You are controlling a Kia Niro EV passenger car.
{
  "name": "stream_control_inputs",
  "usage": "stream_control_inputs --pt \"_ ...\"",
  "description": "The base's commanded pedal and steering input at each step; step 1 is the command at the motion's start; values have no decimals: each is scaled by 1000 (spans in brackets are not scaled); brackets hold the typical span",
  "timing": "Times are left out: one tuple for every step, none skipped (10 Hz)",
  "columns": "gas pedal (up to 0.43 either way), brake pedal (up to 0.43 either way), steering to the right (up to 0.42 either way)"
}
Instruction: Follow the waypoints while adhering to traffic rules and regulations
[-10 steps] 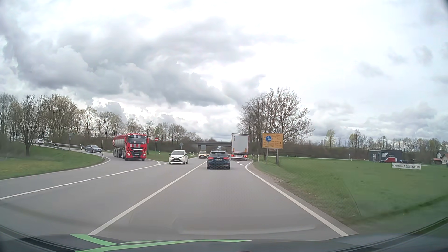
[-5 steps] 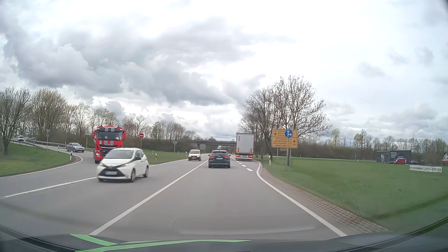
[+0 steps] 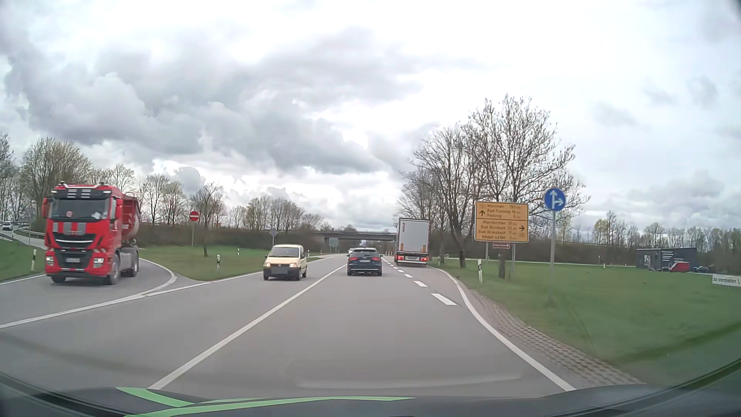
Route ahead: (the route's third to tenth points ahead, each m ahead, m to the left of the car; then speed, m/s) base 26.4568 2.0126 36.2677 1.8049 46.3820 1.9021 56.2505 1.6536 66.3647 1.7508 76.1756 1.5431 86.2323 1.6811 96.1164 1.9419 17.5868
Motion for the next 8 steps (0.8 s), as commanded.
stream_control_inputs --pt "299 0 1" --pt "299 0 1" --pt "299 0 1" --pt "311 0 1" --pt "311 0 1" --pt "311 0 1" --pt "311 0 1" --pt "311 0 1"
